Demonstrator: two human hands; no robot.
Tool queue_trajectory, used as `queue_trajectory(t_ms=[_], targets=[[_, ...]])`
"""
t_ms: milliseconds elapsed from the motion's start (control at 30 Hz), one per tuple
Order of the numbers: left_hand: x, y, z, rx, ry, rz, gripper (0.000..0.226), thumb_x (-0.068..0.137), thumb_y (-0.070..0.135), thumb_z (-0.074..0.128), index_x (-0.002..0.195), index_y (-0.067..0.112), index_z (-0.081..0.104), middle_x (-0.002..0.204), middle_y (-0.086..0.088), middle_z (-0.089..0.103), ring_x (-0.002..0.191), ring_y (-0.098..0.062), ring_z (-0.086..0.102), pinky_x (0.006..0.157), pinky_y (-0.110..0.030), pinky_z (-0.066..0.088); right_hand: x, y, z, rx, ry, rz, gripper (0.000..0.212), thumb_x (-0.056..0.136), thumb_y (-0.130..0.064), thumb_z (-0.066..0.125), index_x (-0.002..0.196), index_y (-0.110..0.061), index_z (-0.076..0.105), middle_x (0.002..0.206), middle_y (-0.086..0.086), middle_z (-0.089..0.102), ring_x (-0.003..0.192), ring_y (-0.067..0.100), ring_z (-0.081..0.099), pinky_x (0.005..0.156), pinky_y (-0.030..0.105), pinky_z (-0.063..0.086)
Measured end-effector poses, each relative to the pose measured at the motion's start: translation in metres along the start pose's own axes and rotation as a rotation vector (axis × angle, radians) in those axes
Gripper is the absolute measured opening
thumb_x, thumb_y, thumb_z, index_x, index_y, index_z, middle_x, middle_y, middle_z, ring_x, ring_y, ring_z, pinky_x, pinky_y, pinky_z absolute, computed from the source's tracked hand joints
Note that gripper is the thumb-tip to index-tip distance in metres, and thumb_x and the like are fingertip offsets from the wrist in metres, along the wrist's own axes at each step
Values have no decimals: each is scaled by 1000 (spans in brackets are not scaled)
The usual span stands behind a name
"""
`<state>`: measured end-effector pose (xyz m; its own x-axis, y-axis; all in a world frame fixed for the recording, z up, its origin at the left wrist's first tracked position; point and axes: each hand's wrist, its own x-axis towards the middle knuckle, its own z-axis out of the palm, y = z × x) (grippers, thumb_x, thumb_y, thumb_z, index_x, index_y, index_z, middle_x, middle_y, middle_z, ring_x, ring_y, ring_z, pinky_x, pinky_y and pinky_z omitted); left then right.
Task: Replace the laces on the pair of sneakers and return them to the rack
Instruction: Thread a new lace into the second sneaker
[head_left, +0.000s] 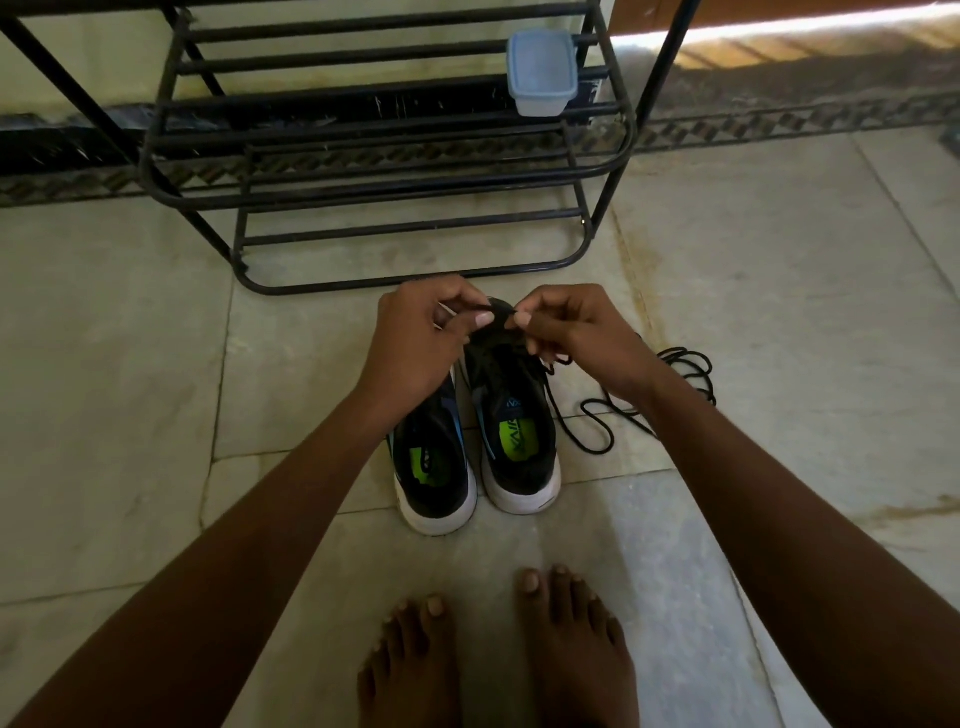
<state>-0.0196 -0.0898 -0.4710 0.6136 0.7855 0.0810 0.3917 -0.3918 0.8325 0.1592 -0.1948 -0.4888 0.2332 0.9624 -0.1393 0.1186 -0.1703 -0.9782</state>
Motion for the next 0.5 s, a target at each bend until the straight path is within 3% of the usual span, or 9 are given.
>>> queue_trajectory(t_ms=[133,233,333,433,500], targets=[[2,-10,7,18,55,-118,14,91,16,76,85,27,70,77,8,68,69,-8,68,69,-29,59,3,3,1,-22,92,2,18,100,-13,63,93,2,72,60,-2,61,48,7,50,50,23,39],[3,-20,18,75,21,-224,20,92,17,73,78,29,67,73,9,67,71,-13,71,73,-42,63,6,10,0,-52,220,0,19,96,-14,70,84,1,72,54,-11,58,44,2,45,48,16,37],[5,-20,34,150,-91,-288,10,92,20,75,87,18,67,75,1,68,71,-14,69,76,-40,62,6,17,-4,-76,285,35,20,95,-18,71,82,-3,74,60,-2,63,47,5,49,47,17,39],[8,-22,47,250,-202,-345,27,86,31,80,96,19,59,94,-4,66,87,-20,66,76,-35,56,7,28,-5,-77,331,105,13,93,-14,69,84,-10,77,72,11,71,51,14,55,47,23,43],[8,-23,52,320,-266,-350,40,79,36,81,100,19,53,107,-7,60,99,-24,61,77,-34,51,8,35,-4,-128,378,148,12,91,-12,69,85,-14,79,72,3,72,53,8,56,50,22,44]])
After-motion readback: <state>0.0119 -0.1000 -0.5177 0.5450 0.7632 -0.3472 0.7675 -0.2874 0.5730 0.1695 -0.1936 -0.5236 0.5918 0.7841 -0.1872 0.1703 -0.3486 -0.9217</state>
